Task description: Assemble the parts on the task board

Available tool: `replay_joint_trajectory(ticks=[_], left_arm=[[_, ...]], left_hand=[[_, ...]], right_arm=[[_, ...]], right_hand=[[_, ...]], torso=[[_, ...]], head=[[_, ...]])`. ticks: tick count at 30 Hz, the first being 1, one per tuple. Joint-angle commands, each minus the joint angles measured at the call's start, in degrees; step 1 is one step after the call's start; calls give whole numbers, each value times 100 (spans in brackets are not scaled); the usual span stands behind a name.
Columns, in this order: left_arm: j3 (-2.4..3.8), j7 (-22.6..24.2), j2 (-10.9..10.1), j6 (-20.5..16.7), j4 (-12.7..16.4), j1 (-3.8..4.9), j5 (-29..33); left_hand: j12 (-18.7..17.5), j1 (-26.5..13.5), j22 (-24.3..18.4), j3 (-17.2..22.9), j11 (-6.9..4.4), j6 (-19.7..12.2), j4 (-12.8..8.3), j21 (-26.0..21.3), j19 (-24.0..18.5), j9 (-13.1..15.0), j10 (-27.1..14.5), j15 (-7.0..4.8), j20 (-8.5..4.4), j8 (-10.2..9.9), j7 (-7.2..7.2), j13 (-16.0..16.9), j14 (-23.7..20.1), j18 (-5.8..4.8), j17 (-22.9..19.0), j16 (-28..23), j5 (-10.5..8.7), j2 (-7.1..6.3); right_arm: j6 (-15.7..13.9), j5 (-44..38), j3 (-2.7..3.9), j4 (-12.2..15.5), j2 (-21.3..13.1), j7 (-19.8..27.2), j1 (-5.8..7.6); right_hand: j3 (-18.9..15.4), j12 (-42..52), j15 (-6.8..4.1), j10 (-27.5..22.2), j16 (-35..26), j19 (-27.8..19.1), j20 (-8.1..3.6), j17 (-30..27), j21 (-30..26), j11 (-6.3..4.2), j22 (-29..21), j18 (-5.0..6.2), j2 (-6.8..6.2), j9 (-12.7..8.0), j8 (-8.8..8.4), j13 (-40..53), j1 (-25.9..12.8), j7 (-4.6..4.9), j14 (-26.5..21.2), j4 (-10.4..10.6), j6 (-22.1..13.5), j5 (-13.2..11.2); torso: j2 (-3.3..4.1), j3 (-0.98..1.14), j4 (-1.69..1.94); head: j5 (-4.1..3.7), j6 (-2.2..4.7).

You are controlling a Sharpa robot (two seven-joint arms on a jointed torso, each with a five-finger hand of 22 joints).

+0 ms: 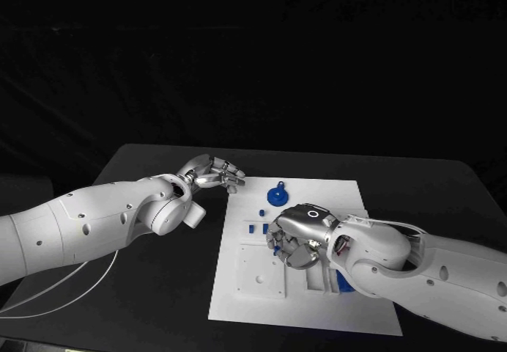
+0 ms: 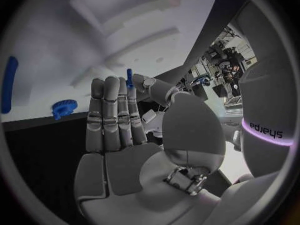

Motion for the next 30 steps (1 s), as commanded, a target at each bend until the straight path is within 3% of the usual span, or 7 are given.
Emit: replay_joint_trajectory(ticks=[1,9,30], left_arm=[[4,70,6,-14,2,6,-11],[4,63,4,16,-10,5,-11],[4,45,-13,35,-34,5,-11]], left_hand=[[-28,-57,6,-36,10,-34,12,-37,32,-5,-23,17,-14,-21,-5,1,39,-8,8,-33,32,0],[-31,-61,9,-37,11,-36,16,-41,30,-5,-22,18,-12,-21,-4,2,38,-10,19,-43,31,5],[-37,-70,16,-42,12,-37,19,-51,25,-4,-23,20,-11,-18,-4,3,36,-12,43,-63,29,6]], right_arm=[[120,-218,1,24,13,-53,-20],[168,-223,-8,44,14,-58,-122],[217,-244,-8,102,5,-62,-137]], right_hand=[[-33,-36,-31,28,-19,22,-1,7,-2,-2,7,91,51,9,33,11,8,-7,4,-18,6,14],[-38,-38,-33,32,-20,25,-1,12,-1,-4,9,91,56,14,33,19,4,-7,8,-23,9,18],[-48,-46,-35,40,-24,31,-3,22,1,-6,12,91,67,26,31,36,-6,-8,16,-37,11,35]], torso=[[-1,3,1],[2,-6,-3],[0,-10,8]], head=[[39,-26],[49,-60],[57,-105]])
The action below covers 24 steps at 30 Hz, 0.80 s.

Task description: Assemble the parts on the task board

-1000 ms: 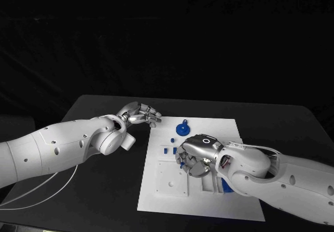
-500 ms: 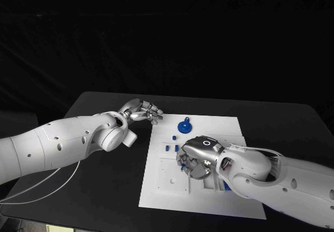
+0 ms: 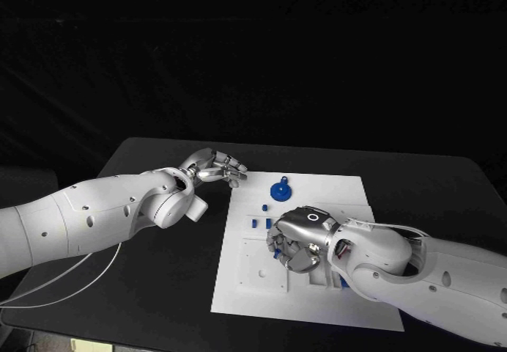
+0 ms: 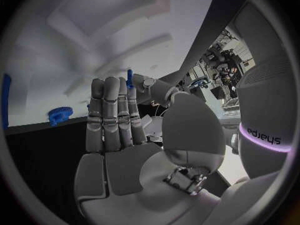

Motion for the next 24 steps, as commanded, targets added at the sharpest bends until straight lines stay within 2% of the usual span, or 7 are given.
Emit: replay_joint_trajectory(ticks=[1,18,24], left_arm=[[3,47,-2,36,-6,5,-11],[3,41,-10,33,-14,5,-11],[3,40,-12,33,-12,5,-11]], left_hand=[[-37,-70,7,-26,12,-37,4,-28,25,-5,-24,21,-10,-18,-4,3,36,-12,10,-20,29,6],[-43,-70,12,-27,14,-43,2,-35,21,-5,-27,22,-9,-18,-3,4,34,-13,27,-35,27,4],[-45,-70,13,-28,14,-44,1,-37,20,-5,-28,23,-9,-18,-2,4,33,-13,32,-40,26,3]], right_arm=[[128,-96,-6,8,-7,-24,-11],[124,-152,-5,11,-61,-43,-14],[166,-151,-5,7,-33,-31,-14]], right_hand=[[-19,-22,-48,27,-25,32,-3,6,1,7,7,92,69,11,36,13,-6,-17,9,-8,21,38],[-27,-27,-51,35,-28,37,-6,15,2,4,10,92,72,22,37,28,-10,-20,15,-25,25,52],[-28,-29,-52,36,-28,38,-6,17,3,4,10,92,73,24,37,31,-11,-20,17,-28,26,54]], torso=[[0,5,-1],[-1,9,-2],[1,3,-3]], head=[[5,-10],[3,2],[2,2]])
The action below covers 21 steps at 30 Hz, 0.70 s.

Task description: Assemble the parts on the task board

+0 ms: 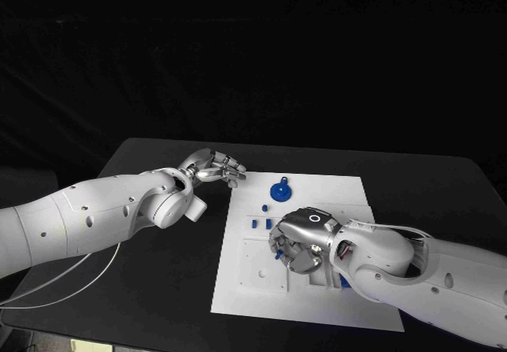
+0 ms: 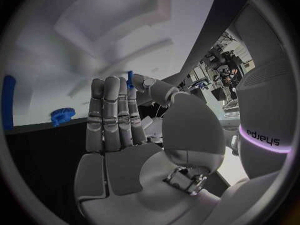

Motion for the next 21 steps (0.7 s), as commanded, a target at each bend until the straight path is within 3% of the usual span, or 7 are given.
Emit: replay_joint_trajectory(ticks=[1,14,21], left_arm=[[4,46,1,30,10,5,-11],[4,39,0,30,8,5,-11],[4,33,0,36,7,5,-11]], left_hand=[[-22,-70,10,-28,14,-44,1,-37,20,-5,-28,23,-9,-18,-3,4,33,-13,8,-40,26,3],[-24,-70,12,-28,15,-46,0,-40,19,-5,-29,24,-8,-18,-2,4,33,-14,16,-47,26,3],[-25,-70,14,-29,15,-47,0,-41,19,-5,-29,24,-8,-18,-2,5,32,-14,20,-50,25,2]], right_arm=[[141,-83,-3,-3,21,-9,-6],[340,91,-33,-21,128,105,-26],[284,326,-60,-56,121,202,-27]], right_hand=[[-13,-27,-43,36,-29,38,-7,7,3,3,5,92,59,7,20,-1,20,-22,-15,-12,29,31],[-64,-56,-41,37,-47,37,-5,30,-3,5,10,92,88,35,10,37,-25,-20,-13,-51,24,133],[-201,-135,-29,18,-91,12,4,69,-20,19,24,92,107,72,-23,80,-134,-11,-25,-113,3,451]], torso=[[2,-3,0],[1,-5,3],[0,-1,-4]], head=[[-2,-2],[-8,-17],[-10,-17]])
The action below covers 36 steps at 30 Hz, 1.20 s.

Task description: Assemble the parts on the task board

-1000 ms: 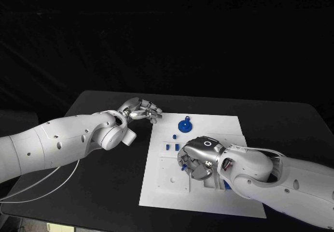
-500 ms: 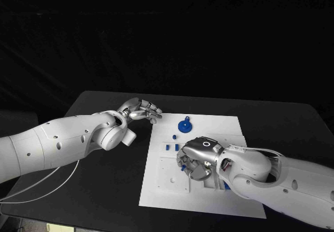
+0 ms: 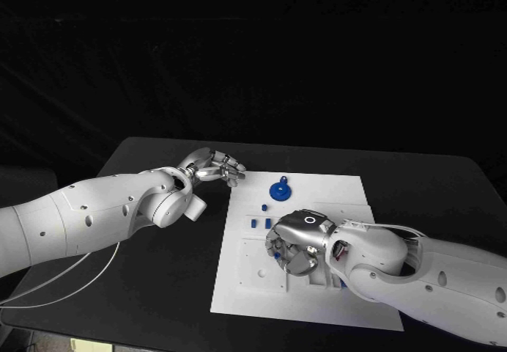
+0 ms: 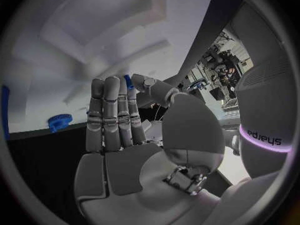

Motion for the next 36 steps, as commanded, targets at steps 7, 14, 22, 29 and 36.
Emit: replay_joint_trajectory(ticks=[7,14,22,29,36], left_arm=[[4,13,3,41,8,5,-11],[4,7,1,45,7,6,-11],[4,8,-3,45,0,6,-11],[4,4,-3,43,-17,5,-11],[4,13,27,57,-40,5,-11]], left_hand=[[-27,-71,11,-30,16,-49,0,-20,18,-5,-30,25,-7,-18,-1,5,32,-14,14,-31,24,-1],[-33,-74,14,-33,19,-56,-1,-24,16,-7,-37,27,-6,-21,2,4,28,-15,24,-42,20,-8],[-36,-74,17,-34,21,-61,0,-27,14,-7,-39,28,-5,-22,3,4,27,-16,32,-50,18,-9],[-39,-75,19,-34,22,-66,1,-29,14,-8,-41,29,-4,-24,5,4,27,-16,39,-55,16,-11],[-41,-75,21,-34,23,-68,1,-31,13,-8,-42,29,-4,-24,6,4,27,-16,44,-60,16,-12]], right_arm=[[-135,331,-29,-45,-16,174,-22],[-384,519,-29,-33,-76,281,-22],[-385,1301,47,142,-348,340,-17],[-408,1720,505,386,-712,286,127],[267,2723,728,281,-1059,217,551]], right_hand=[[-776,-244,88,-220,-185,-201,81,-2,-112,134,30,91,-63,-21,-169,-40,-360,98,-198,-61,-255,119],[-974,-601,345,-830,-487,-659,203,-141,-354,402,-3,9,-240,-197,-526,-224,-410,380,-622,-88,-880,96],[-1515,-620,398,-1035,-520,-715,260,-195,-371,464,77,57,-322,-319,-616,-388,-528,475,-632,-27,-1096,32],[-1634,-613,410,-1118,-495,-667,275,-195,-363,488,95,92,-266,-361,-631,-484,-543,517,-598,22,-1158,101],[-1651,-589,373,-1080,-381,-492,220,-155,-281,453,136,92,-216,-387,-595,-558,-427,508,-426,4,-1132,107]], torso=[[-1,8,-3],[0,4,1],[0,1,4],[-6,0,-3],[-5,1,-3]], head=[[-6,5],[-14,11],[-27,32],[-57,76],[-159,154]])
